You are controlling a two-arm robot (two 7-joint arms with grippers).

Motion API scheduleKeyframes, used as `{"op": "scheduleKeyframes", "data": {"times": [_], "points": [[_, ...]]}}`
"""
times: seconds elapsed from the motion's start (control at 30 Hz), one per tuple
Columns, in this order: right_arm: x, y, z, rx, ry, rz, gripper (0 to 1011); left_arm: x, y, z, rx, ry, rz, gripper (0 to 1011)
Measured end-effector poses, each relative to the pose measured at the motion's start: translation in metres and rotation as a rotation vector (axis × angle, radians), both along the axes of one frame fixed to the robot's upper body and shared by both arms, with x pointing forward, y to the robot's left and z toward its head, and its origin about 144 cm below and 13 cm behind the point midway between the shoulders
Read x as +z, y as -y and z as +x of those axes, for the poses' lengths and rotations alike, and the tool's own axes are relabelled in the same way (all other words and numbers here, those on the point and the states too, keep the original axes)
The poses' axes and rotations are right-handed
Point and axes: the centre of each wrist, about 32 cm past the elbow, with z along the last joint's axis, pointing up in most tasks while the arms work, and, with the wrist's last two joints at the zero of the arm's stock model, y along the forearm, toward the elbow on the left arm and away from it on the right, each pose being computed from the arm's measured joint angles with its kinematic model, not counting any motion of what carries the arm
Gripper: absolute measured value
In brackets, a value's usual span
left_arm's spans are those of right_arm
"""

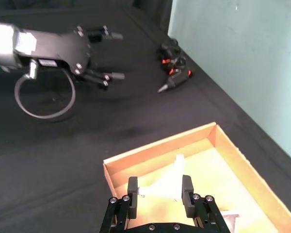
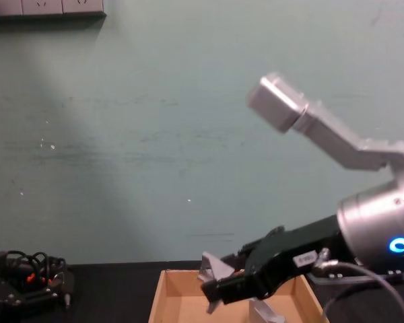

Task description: Use one hand to pick up the angle iron from the table and place it into the box.

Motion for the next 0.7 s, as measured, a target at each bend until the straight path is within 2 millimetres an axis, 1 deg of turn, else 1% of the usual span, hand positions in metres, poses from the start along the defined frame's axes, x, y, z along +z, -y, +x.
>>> {"op": "scheduleKeyframes", "data": {"times": [0.03, 0.27, 0.57, 0.6, 0.7], "points": [[-0.005, -0.002, 0.004, -0.004, -0.010, -0.004, 539, 0.000, 0.000, 0.000, 0.000, 0.000, 0.000, 1000], [-0.022, -0.010, 0.018, -0.004, -0.045, -0.029, 539, 0.000, 0.000, 0.000, 0.000, 0.000, 0.000, 1000], [-0.032, -0.013, 0.027, -0.009, -0.067, -0.060, 540, 0.000, 0.000, 0.000, 0.000, 0.000, 0.000, 1000], [-0.033, -0.013, 0.027, -0.009, -0.070, -0.064, 574, 0.000, 0.000, 0.000, 0.000, 0.000, 0.000, 1000], [-0.034, -0.013, 0.028, -0.007, -0.073, -0.067, 629, 0.000, 0.000, 0.000, 0.000, 0.000, 0.000, 1000]]}}
